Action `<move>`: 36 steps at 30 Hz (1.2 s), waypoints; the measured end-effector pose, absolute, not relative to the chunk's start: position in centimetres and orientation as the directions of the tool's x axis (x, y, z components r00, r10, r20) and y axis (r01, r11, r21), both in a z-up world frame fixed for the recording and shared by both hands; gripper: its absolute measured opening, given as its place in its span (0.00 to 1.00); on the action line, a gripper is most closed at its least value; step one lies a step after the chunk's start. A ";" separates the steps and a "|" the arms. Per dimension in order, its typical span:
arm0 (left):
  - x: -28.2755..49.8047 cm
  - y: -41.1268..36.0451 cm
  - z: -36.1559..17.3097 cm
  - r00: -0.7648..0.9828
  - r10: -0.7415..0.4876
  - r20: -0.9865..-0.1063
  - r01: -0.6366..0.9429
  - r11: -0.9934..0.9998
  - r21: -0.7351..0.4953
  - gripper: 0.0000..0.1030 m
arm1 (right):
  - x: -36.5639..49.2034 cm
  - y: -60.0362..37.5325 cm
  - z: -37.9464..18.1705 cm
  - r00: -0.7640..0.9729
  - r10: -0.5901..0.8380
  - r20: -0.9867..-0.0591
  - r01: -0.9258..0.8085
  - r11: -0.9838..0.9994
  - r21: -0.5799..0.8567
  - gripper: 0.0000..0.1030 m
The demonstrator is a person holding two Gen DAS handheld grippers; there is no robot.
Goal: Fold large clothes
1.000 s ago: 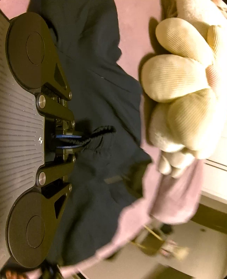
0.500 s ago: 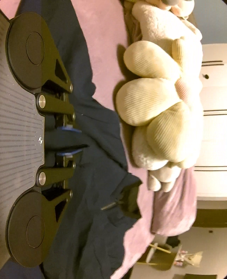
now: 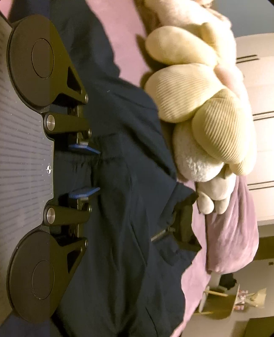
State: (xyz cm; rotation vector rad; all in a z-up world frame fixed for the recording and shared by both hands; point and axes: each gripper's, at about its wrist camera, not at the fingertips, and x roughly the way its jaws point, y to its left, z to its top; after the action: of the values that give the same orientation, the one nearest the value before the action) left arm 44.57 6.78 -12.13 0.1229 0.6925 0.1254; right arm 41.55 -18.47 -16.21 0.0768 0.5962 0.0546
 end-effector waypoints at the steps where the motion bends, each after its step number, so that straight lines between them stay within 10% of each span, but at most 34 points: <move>1: 44.8 7.0 -12.2 0.762 0.159 -0.628 -0.083 0.985 0.148 0.51 | 41.9 -18.3 -16.1 0.827 0.063 -0.559 -0.024 0.997 0.077 0.10; 7: 45.3 9.1 -12.3 0.750 0.123 -0.650 -0.119 0.992 0.050 0.66 | 44.0 -18.3 -16.3 0.829 0.024 -0.558 0.008 0.998 0.055 0.02; 24: 39.3 9.5 -9.7 0.724 0.061 -0.687 -0.080 0.997 0.004 0.65 | 36.0 -21.5 -15.8 0.824 0.138 -0.549 -0.013 0.974 0.225 0.06; 36: 37.2 9.4 -9.9 0.686 0.027 -0.727 -0.057 0.998 -0.017 0.66 | 36.4 -19.4 -16.5 0.818 0.079 -0.569 -0.035 0.996 0.087 0.07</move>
State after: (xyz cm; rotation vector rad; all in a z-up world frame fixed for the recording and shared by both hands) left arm 37.16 9.42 -9.92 -0.0391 0.8131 0.0470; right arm 36.44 -19.41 -16.52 0.0742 0.6095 0.0605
